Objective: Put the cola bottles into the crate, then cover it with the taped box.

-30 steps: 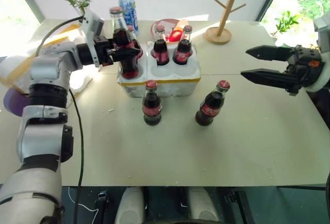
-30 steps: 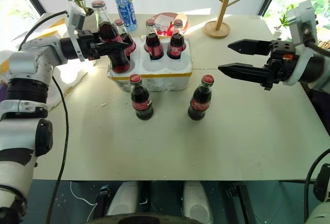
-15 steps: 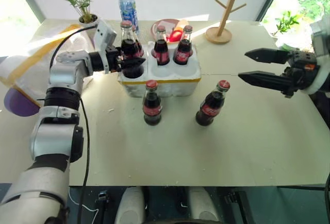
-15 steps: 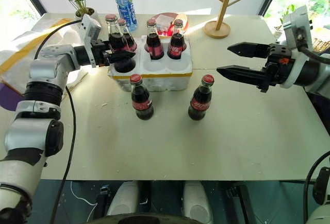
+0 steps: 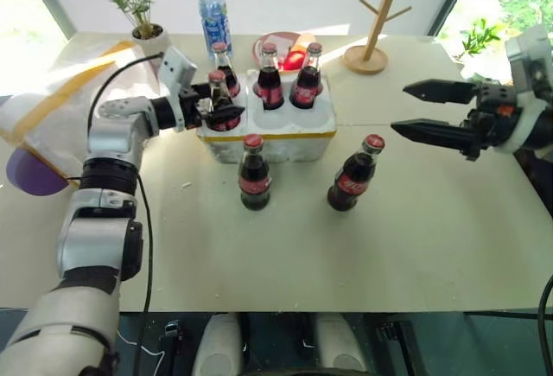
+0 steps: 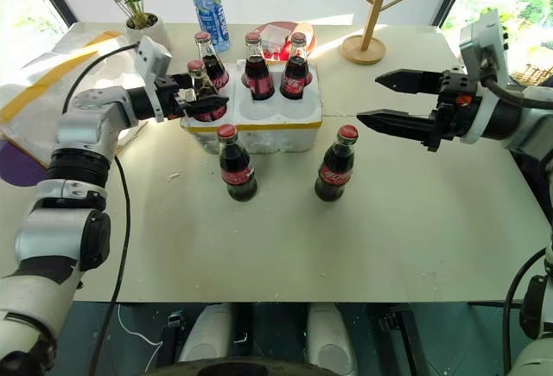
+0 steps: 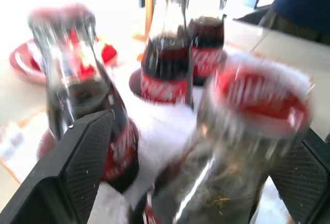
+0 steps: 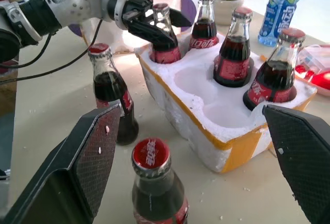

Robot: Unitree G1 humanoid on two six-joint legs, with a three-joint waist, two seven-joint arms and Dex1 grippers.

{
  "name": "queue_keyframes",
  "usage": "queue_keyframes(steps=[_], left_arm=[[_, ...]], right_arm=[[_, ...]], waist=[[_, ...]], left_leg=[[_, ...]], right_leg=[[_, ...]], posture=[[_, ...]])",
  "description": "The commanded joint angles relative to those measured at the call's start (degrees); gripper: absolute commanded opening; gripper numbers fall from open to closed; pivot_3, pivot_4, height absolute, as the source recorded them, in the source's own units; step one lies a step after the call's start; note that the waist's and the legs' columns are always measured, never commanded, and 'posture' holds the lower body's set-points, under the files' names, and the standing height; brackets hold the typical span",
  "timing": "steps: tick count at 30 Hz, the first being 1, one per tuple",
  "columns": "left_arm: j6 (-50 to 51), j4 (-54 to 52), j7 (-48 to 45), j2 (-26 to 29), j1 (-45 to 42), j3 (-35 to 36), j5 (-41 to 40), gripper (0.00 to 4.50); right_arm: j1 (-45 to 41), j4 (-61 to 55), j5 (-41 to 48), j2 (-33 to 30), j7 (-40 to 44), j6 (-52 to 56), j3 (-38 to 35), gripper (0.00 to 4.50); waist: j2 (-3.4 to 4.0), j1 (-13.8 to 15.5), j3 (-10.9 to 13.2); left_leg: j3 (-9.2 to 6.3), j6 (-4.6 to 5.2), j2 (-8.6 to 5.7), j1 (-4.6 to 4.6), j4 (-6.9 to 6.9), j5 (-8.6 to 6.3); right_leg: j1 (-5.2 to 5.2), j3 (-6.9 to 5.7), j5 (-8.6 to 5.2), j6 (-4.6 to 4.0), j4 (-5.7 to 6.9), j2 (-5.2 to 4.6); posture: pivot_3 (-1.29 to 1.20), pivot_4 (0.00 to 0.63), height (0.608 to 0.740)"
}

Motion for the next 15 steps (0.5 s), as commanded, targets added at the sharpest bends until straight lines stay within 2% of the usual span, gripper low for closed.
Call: queue_keyframes(steps=[1,4,8,11,15], left_arm=[[8.0,-10.2,-2.7,4.9,-2.3,4.5,-6.4,4.47],[15.3,-16.2,-6.7,10.0,-2.2,5.8,-11.0,4.47],[22.9,-25.9,-17.4,19.9,2.5,5.2,-16.9,4.47],[22.6,-30.6,-22.9,26.7,8.8,4.0,-16.9,4.47],[20.1,-33.8,-26.2,31.3,16.7,3.4,-15.5,4.47]], right_arm=[[-3.2,-1.9,0.6,-1.2,0.7,-0.6,-1.3,4.50],[-3.7,-5.2,3.0,-1.6,0.2,1.6,-2.3,4.50],[-1.1,-12.3,7.4,-2.5,-1.5,5.6,-4.7,4.50],[1.8,-17.6,13.6,-2.5,-5.9,11.1,-7.6,4.50],[11.3,-25.3,21.7,-2.4,-11.1,17.3,-11.2,4.50]], waist=[[0.00,-0.1,0.0],[0.00,-0.1,0.0],[0.05,-0.2,0.0],[0.06,-0.2,0.0],[0.04,0.4,0.0]], left_leg=[[-0.01,0.00,0.01,0.00,0.00,0.00],[-0.15,0.00,0.02,0.00,0.00,0.00],[-0.19,-0.01,0.04,0.02,-0.01,0.00],[-0.19,-0.02,0.06,0.06,-0.03,0.01],[-0.26,-0.04,0.06,0.12,-0.03,0.02]], right_leg=[[0.00,0.00,0.00,0.00,0.00,0.00],[0.01,0.00,0.00,0.00,-0.01,0.00],[0.01,0.00,-0.01,0.00,0.00,0.00],[0.03,0.01,-0.02,-0.01,0.01,-0.01],[0.13,-0.03,-0.03,-0.03,0.01,-0.03]], posture=[[0.00,0.150,0.740],[0.00,0.150,0.740],[0.00,0.150,0.740],[0.00,0.150,0.740],[0.00,0.150,0.740]])
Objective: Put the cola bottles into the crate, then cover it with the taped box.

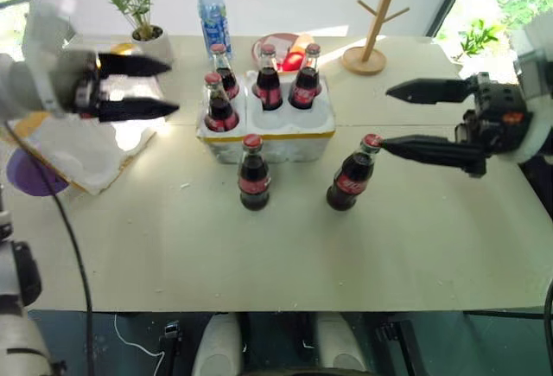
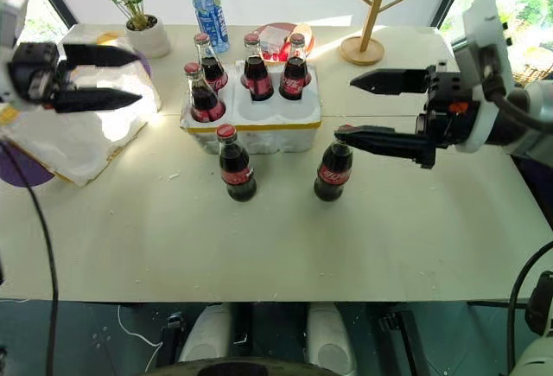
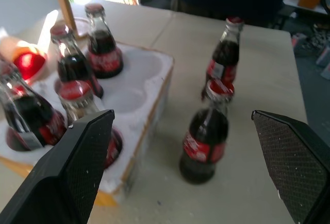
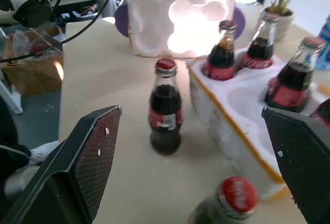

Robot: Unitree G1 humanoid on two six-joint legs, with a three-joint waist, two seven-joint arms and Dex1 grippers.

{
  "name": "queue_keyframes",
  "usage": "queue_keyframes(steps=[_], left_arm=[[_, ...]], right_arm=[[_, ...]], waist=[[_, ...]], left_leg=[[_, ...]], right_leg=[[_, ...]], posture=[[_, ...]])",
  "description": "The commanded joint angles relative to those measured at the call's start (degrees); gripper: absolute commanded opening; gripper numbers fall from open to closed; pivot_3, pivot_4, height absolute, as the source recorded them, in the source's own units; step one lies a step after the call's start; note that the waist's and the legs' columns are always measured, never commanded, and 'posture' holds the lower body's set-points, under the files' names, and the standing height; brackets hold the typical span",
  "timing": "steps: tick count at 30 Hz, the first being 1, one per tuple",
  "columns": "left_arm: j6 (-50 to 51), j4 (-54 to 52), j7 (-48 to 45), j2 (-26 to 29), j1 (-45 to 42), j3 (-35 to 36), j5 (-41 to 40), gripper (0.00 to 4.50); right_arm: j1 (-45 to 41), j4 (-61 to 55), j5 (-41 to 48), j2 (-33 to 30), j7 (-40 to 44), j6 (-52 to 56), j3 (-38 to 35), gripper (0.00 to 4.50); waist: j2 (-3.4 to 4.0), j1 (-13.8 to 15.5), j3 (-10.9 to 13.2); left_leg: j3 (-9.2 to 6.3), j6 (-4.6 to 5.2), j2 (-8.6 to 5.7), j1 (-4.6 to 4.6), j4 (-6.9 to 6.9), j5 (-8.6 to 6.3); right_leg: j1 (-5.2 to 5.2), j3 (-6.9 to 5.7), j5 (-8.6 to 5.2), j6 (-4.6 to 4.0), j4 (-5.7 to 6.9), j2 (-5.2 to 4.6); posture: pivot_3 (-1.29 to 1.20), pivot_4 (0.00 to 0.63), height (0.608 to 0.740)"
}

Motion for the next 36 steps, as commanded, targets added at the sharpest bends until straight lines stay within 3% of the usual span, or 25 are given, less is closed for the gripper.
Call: queue_keyframes(steps=[1,11,16,23,29,36], left_arm=[[-3.6,-3.4,-2.6,3.0,4.2,0.0,1.0,4.47],[-6.9,-5.3,-1.0,1.3,7.5,-1.5,1.5,4.47],[-6.8,-5.4,-0.6,1.0,7.4,-1.8,1.4,4.47],[-6.7,-7.3,-0.2,1.6,9.7,-0.5,0.8,4.47],[-6.1,-7.5,0.4,1.9,9.2,-0.4,0.2,4.47],[-6.7,-8.4,1.8,0.4,11.1,-1.0,0.0,4.47]], right_arm=[[6.8,-7.5,6.9,0.4,-5.8,4.0,-3.4,4.50],[20.4,-17.9,-11.3,18.7,-28.5,-5.9,15.5,4.50],[21.1,-15.7,-19.3,26.9,-33.6,-10.5,23.2,4.50],[20.0,-11.8,-25.6,33.3,-33.2,-14.4,31.0,4.50],[17.9,-9.6,-28.2,33.3,-30.4,-15.4,32.1,4.50],[19.8,-13.0,-17.0,26.8,-23.0,-11.4,21.9,4.50]], waist=[[-0.05,0.2,0.0],[-0.20,0.0,-0.1],[-0.21,-0.2,-0.1],[-0.20,-0.2,-0.1],[-0.20,-0.1,-0.1],[-0.21,0.1,-0.1]], left_leg=[[-0.02,0.00,0.00,-0.01,0.00,0.00],[-0.07,0.00,-0.07,-0.02,0.04,0.00],[-0.07,0.00,-0.05,-0.04,0.01,0.00],[-0.08,0.00,-0.05,-0.03,0.01,0.00],[-0.07,0.00,-0.03,-0.03,0.02,0.00],[-0.09,0.01,-0.04,-0.03,0.01,0.00]], right_leg=[[0.00,-0.01,0.00,0.00,-0.02,-0.01],[0.03,0.01,0.00,0.01,-0.02,0.05],[-0.04,0.03,-0.01,0.00,0.00,0.11],[-0.03,0.02,-0.01,-0.01,0.00,0.11],[-0.03,0.03,-0.01,-0.01,0.00,0.11],[0.01,0.00,-0.01,0.00,-0.02,0.09]], posture=[[0.00,0.150,0.740],[0.00,0.150,0.740],[0.00,0.150,0.740],[0.00,0.150,0.740],[0.00,0.150,0.740],[0.00,0.150,0.740]])
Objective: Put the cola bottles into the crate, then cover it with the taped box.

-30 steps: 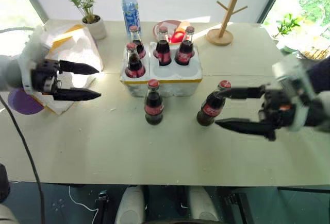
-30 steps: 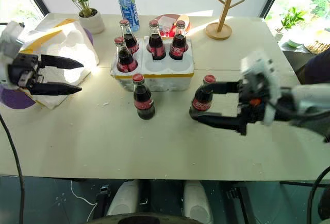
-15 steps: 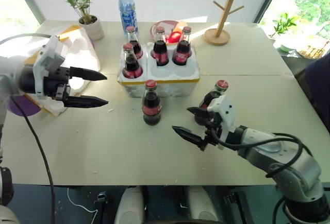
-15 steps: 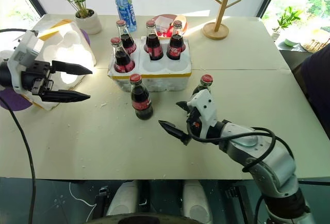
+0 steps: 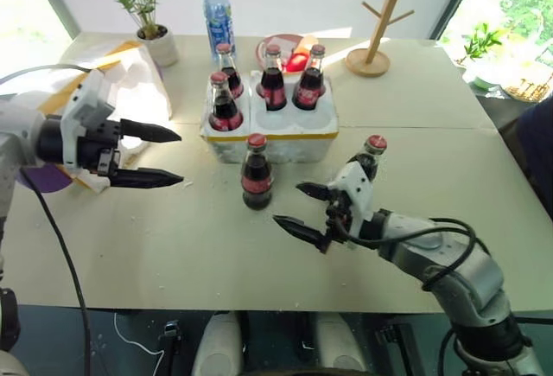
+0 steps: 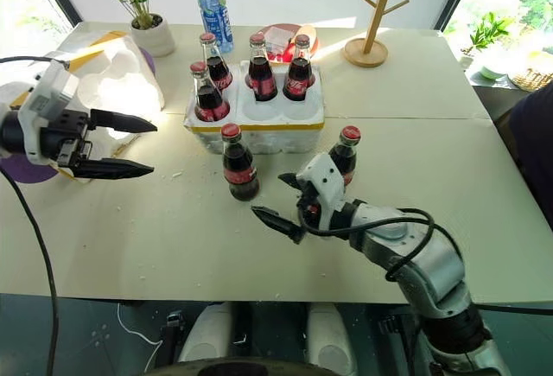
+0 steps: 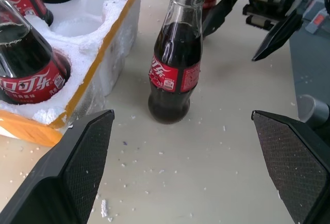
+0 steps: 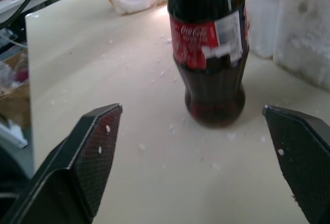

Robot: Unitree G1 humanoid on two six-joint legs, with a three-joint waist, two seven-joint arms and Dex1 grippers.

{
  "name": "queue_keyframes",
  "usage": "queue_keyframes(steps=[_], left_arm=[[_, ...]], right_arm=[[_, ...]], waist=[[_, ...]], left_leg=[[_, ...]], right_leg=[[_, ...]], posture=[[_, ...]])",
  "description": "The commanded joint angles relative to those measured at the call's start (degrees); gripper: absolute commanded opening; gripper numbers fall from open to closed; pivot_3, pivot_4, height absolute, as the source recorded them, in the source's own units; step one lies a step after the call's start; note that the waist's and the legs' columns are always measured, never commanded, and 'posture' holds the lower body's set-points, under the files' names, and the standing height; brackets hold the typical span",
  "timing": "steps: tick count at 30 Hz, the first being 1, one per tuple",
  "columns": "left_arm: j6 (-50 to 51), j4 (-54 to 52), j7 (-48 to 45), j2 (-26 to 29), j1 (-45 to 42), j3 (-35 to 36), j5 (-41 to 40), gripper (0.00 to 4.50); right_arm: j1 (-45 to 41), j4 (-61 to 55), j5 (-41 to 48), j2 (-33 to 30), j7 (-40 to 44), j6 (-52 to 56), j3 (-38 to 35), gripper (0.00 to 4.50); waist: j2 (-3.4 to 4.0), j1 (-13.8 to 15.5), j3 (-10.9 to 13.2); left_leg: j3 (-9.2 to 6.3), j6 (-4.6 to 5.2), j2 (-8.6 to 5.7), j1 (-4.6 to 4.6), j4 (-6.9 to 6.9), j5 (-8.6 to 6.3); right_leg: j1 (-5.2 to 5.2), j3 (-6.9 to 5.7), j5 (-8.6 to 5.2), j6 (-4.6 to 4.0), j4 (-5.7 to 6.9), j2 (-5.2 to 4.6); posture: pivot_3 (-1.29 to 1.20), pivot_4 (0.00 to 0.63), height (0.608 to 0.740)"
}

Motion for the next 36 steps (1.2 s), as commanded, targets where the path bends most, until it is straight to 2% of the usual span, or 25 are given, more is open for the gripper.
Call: queue_keyframes(steps=[1,6,13,18,24,29,32,36], left_arm=[[-1.0,-1.5,0.8,-0.6,0.1,1.0,-0.6,4.47],[-1.3,-2.3,1.6,-2.8,0.5,-0.8,-0.3,4.47],[-5.5,-0.6,5.4,-11.1,0.0,-6.5,3.6,4.47],[-8.4,3.5,7.7,-16.7,-2.3,-8.6,6.2,4.47],[-11.1,7.8,7.8,-19.9,-4.7,-9.9,8.4,4.47],[-11.3,8.1,6.0,-21.3,-4.8,-11.4,8.4,4.47],[-11.0,7.3,3.8,-20.8,-4.3,-12.5,8.1,4.47],[-12.0,8.1,5.0,-22.8,-5.0,-13.0,8.6,4.47]], right_arm=[[-1.0,-2.0,3.2,-1.1,1.3,0.2,-4.0,4.50],[-3.5,-1.9,4.9,-1.0,0.9,1.6,-4.2,4.50],[-7.0,-3.8,16.1,-4.2,0.5,6.7,-10.2,4.50],[-9.0,-5.0,24.9,-13.0,4.3,8.9,-16.7,4.50],[-16.6,2.7,33.9,-26.6,10.9,10.5,-25.9,4.50],[-21.6,8.7,33.2,-36.2,18.4,10.9,-28.1,4.50],[-23.1,10.8,29.9,-38.2,21.0,9.4,-26.4,4.50],[-24.6,13.0,26.3,-38.1,22.5,7.8,-23.9,4.50]], waist=[[0.00,-0.1,0.0],[0.00,-0.3,0.0],[-0.01,0.1,0.0],[-0.01,0.0,0.0],[-0.01,-0.1,0.0],[-0.01,0.0,0.0],[-0.01,0.0,0.0],[0.00,-0.1,0.0]], left_leg=[[0.00,0.00,0.00,0.01,0.00,0.00],[-0.01,-0.01,0.01,0.05,0.00,0.01],[-0.03,-0.01,-0.01,0.03,0.02,0.01],[-0.08,-0.01,-0.04,0.03,0.03,0.01],[-0.10,0.00,-0.02,0.05,0.03,0.00],[-0.10,0.01,-0.01,0.02,0.01,0.00],[-0.08,0.02,0.00,0.02,0.01,-0.01],[-0.06,0.01,0.00,0.03,0.02,-0.01]], right_leg=[[0.00,0.00,0.00,0.00,0.02,0.01],[0.00,0.02,0.00,-0.01,0.07,0.05],[0.06,-0.01,0.01,0.00,0.03,0.01],[0.07,-0.01,0.01,0.01,0.02,-0.01],[0.08,0.00,0.01,0.00,0.02,0.02],[0.07,-0.01,0.01,0.00,-0.03,-0.01],[0.06,0.00,0.01,0.00,-0.04,-0.02],[0.06,0.01,0.02,0.00,-0.02,-0.03]], posture=[[0.00,0.150,0.740],[0.00,0.150,0.740],[0.00,0.150,0.740],[0.00,0.150,0.740],[0.00,0.150,0.740],[0.00,0.150,0.740],[0.00,0.150,0.740],[0.00,0.150,0.740]])
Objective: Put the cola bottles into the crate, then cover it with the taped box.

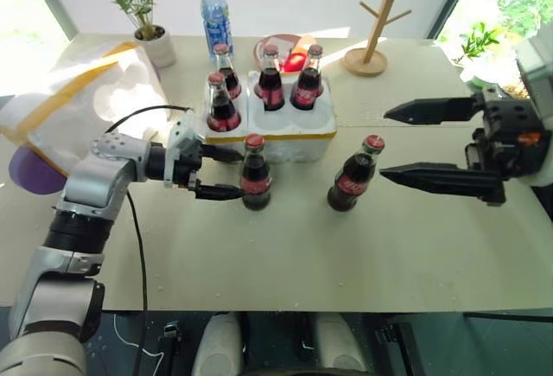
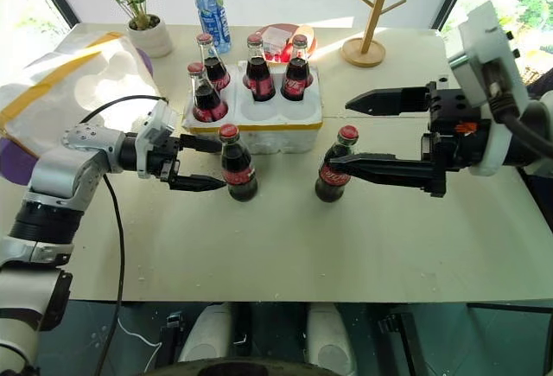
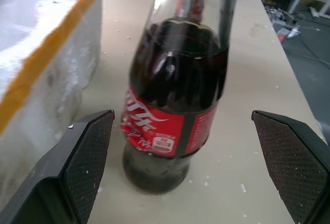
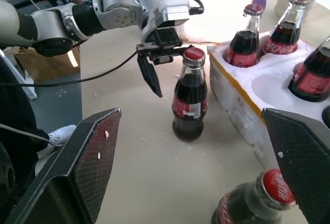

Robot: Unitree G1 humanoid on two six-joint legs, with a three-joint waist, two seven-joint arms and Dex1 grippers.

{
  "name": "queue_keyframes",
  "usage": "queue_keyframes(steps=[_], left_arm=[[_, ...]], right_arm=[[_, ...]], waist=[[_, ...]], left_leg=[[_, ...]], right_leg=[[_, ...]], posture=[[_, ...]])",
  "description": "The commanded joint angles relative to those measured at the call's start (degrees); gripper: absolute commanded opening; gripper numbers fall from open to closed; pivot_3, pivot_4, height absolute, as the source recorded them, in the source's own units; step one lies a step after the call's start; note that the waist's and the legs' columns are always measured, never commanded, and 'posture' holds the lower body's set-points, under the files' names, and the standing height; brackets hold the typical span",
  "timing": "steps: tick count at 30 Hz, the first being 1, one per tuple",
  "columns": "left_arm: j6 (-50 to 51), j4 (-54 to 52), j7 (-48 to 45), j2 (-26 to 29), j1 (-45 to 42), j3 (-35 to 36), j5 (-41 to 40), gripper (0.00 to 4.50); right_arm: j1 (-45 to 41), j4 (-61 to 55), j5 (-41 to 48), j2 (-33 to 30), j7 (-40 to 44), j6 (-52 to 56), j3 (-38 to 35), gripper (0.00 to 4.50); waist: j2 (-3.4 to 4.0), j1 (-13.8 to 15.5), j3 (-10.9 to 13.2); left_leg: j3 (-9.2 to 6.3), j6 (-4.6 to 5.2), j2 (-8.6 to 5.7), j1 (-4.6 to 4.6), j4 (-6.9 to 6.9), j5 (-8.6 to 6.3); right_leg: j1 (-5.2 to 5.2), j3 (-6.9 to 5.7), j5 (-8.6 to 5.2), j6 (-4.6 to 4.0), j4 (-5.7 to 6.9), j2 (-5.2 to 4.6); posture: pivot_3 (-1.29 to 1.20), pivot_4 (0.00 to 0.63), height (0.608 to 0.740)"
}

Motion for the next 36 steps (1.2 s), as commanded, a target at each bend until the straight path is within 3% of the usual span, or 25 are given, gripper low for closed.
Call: queue_keyframes(steps=[1,6,9,11,12,17,22,26,29,36], left_arm=[[-1.1,-0.5,1.1,-2.0,-1.4,-0.2,0.6,4.47],[-2.8,0.3,2.4,-5.4,-1.2,-2.5,3.0,4.47],[-3.1,0.5,2.3,-5.9,-1.1,-2.6,3.4,3.65],[-3.1,0.3,2.8,-5.8,-1.3,-2.2,3.4,2.73],[-3.4,0.1,3.4,-5.8,-1.5,-1.9,3.8,2.62],[-3.1,1.7,7.7,-6.0,-4.4,0.9,4.1,2.62],[10.7,2.7,2.9,-3.6,-10.8,6.5,-6.7,2.62],[17.3,1.8,5.8,-5.8,-15.9,9.5,-11.4,2.62],[17.0,0.8,14.6,-10.9,-18.9,11.3,-10.9,2.62],[8.6,3.3,43.7,-21.5,-21.8,10.6,2.7,2.62]], right_arm=[[-1.9,1.3,-2.5,-0.3,1.6,-2.0,0.7,4.50],[-1.5,1.3,-3.8,1.0,2.8,-2.6,1.9,4.50],[-1.3,1.3,-5.1,1.9,3.0,-3.3,2.3,4.50],[-1.3,1.4,-5.9,2.5,2.9,-3.6,2.5,4.50],[-1.3,1.5,-6.2,2.9,2.7,-3.7,2.5,4.50],[-1.1,1.2,-6.8,4.1,2.6,-3.9,2.3,4.50],[-0.8,1.5,-7.6,4.9,2.9,-4.2,2.5,4.50],[-1.3,2.2,-7.9,5.7,2.4,-4.1,2.9,4.50],[-1.9,2.7,-8.1,6.6,1.5,-3.9,3.2,4.50],[-0.9,2.6,-9.6,7.0,0.5,-4.1,2.9,4.50]], waist=[[0.01,0.1,0.0],[0.01,0.2,0.0],[0.01,0.1,0.0],[0.03,0.1,0.0],[0.07,0.1,0.0],[0.06,0.2,0.0],[0.00,-0.1,0.0],[0.00,0.2,0.0],[0.00,0.3,0.0],[0.00,-0.4,0.0]], left_leg=[[0.00,0.00,0.00,0.00,0.00,0.00],[-0.02,0.00,-0.01,-0.03,0.00,0.00],[-0.02,0.00,-0.02,-0.03,0.00,0.00],[-0.03,0.00,-0.01,-0.02,0.01,0.00],[-0.02,0.00,-0.01,-0.02,0.00,0.00],[-0.02,0.00,-0.01,-0.01,0.01,0.00],[-0.04,0.00,-0.01,-0.08,0.08,0.00],[-0.05,0.00,-0.01,-0.12,0.08,0.00],[-0.06,0.00,-0.06,-0.13,0.10,0.00],[-0.07,0.17,-0.07,-0.11,0.38,-0.09]], right_leg=[[0.00,0.00,0.00,0.00,0.01,-0.01],[0.00,-0.01,0.00,0.00,0.00,-0.02],[-0.01,-0.01,0.00,0.00,-0.01,-0.02],[0.00,-0.01,0.00,0.00,0.00,-0.01],[-0.01,0.00,0.00,0.00,0.00,-0.01],[0.00,-0.01,0.00,0.01,0.01,-0.01],[-0.05,-0.02,0.01,0.02,0.03,-0.01],[-0.08,-0.03,0.00,0.02,0.02,0.00],[-0.03,-0.03,-0.01,0.06,0.01,-0.08],[0.08,0.03,0.03,0.15,0.05,-0.05]], posture=[[0.00,0.150,0.740],[0.00,0.150,0.740],[0.00,0.150,0.740],[0.00,0.150,0.740],[0.00,0.150,0.740],[0.00,0.150,0.740],[0.00,0.150,0.740],[0.00,0.150,0.740],[0.00,0.150,0.740],[0.00,0.150,0.740]])
